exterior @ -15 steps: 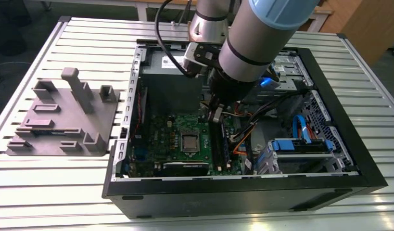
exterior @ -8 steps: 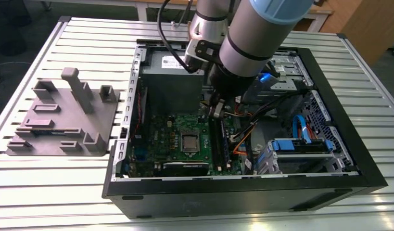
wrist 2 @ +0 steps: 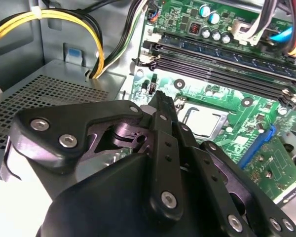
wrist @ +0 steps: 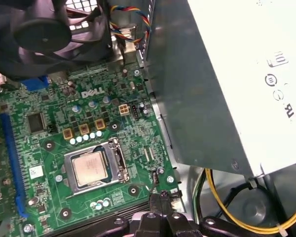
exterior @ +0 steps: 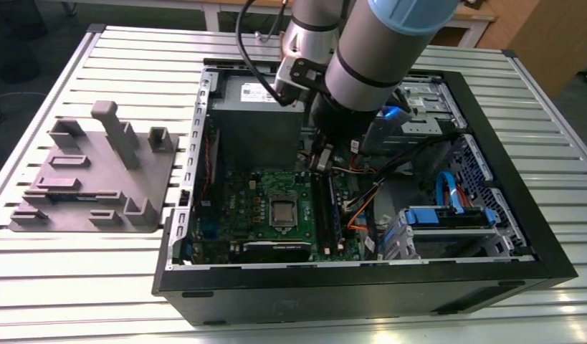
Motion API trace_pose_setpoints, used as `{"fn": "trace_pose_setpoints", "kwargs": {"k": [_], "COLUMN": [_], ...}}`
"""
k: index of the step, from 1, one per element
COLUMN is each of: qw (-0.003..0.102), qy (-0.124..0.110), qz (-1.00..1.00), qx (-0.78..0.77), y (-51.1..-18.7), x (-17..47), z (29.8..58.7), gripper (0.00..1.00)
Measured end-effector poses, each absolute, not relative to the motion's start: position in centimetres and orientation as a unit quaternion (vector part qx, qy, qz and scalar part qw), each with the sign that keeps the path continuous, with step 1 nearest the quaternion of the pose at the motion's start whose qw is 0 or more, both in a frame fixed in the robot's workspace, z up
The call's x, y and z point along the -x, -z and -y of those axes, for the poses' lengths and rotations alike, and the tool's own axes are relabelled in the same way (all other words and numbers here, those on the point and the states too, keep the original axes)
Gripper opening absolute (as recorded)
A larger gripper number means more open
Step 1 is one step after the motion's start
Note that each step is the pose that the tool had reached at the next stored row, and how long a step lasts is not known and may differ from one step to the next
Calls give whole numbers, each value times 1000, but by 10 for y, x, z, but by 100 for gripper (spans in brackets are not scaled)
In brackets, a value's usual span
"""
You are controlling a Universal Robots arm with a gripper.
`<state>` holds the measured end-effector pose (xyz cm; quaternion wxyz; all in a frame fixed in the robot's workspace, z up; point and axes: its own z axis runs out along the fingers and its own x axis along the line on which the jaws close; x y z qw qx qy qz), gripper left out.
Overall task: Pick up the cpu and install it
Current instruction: 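Install the first cpu locking lever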
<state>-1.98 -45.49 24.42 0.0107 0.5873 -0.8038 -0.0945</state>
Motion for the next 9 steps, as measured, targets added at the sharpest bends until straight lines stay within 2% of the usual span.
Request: {"fn": "trace_pose_setpoints", "kwargs": {"k": [9], "qw": [10], "qy": [95], "qz": [804], "qx": [-587], "y": [-239], "x": [21], "z": [451], "gripper": [10]}}
